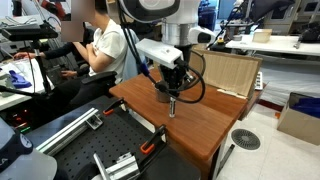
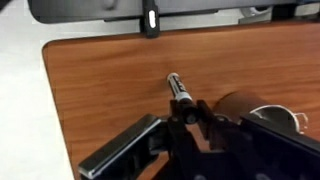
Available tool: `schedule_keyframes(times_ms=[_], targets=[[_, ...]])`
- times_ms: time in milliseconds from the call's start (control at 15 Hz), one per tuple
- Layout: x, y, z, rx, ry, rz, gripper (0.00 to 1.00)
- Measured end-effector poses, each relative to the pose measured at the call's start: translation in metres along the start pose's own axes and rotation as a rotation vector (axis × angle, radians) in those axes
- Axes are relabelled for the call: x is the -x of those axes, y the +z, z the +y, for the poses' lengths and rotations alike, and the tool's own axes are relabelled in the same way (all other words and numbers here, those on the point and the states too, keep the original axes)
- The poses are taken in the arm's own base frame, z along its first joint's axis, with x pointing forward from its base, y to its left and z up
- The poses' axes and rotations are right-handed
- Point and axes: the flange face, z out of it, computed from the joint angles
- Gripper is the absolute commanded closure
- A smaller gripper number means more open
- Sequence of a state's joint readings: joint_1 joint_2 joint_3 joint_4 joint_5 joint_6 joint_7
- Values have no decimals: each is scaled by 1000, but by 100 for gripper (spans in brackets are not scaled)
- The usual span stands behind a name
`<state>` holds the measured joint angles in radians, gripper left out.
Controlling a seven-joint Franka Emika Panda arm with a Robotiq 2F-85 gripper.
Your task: Remove the marker from the pot and put it on the table
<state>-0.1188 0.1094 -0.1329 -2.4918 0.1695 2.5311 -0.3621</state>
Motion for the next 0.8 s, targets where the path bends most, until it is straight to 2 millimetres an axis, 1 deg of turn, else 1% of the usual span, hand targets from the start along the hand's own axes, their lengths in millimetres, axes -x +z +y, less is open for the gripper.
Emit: schedule_keyframes(times_ms=[133,200,533,800], targets=[[-1,11,9,-1,17,-20,94],[-3,12,14,0,27,-20,94],[-18,10,43,11,71,-3,94],[-34,8,57,23,89,12,94]])
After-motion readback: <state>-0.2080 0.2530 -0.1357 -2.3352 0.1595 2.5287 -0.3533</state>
